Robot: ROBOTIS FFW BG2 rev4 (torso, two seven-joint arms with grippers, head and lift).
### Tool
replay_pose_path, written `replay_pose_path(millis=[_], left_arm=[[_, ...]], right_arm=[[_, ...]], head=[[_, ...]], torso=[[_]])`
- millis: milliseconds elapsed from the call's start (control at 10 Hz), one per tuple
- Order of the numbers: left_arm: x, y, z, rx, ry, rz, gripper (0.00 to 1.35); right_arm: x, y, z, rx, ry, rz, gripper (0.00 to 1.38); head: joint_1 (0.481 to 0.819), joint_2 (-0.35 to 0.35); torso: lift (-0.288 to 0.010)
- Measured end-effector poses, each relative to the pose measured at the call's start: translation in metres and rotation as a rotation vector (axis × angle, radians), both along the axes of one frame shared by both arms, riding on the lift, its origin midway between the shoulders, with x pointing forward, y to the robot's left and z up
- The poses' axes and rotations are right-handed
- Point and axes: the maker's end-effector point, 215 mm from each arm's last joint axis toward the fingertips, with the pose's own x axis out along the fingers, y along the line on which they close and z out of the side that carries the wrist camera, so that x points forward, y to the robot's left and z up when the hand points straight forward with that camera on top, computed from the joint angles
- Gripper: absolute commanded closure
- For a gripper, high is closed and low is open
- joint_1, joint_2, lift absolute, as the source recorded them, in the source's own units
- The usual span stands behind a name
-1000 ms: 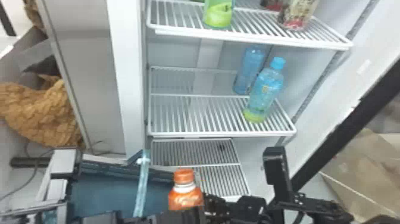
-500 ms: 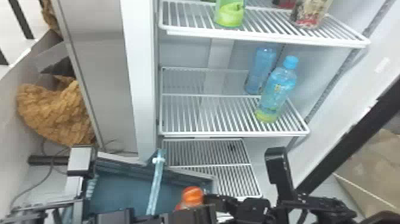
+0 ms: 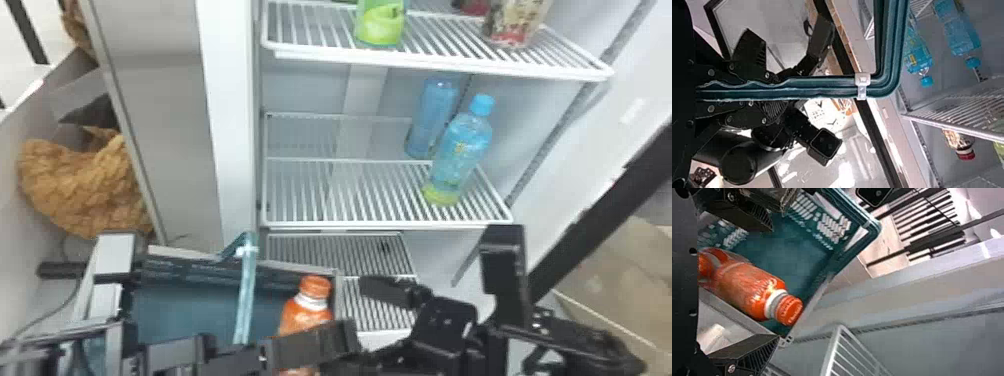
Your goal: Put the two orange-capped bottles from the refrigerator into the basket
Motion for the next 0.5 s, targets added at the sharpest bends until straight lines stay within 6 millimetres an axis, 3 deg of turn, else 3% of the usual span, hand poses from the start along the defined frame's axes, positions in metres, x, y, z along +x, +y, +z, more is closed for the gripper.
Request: replay_pose_path(millis=[100, 300, 500], left_arm=[[0.000, 0.000, -0.001, 0.001, 0.001, 0.000, 1.14], [0.000, 0.000, -0.001, 0.000, 0.002, 0.000, 1.14], [0.000, 0.000, 0.000, -0.002, 0.002, 0.000, 1.14]], right_arm=[[0.008, -0.010, 0.009, -0.001, -0.058, -0.036, 0.11], [0.029, -0.043, 0.045, -0.031, -0.222, -0.195, 0.10], [0.033, -0.063, 0.056, -0.041, -0.289, -0.275, 0.10]], head=[[0.695, -0.228], [0.695, -0.279], [0.695, -0.315]], torso=[[-0.288], [-0.288], [-0.288]])
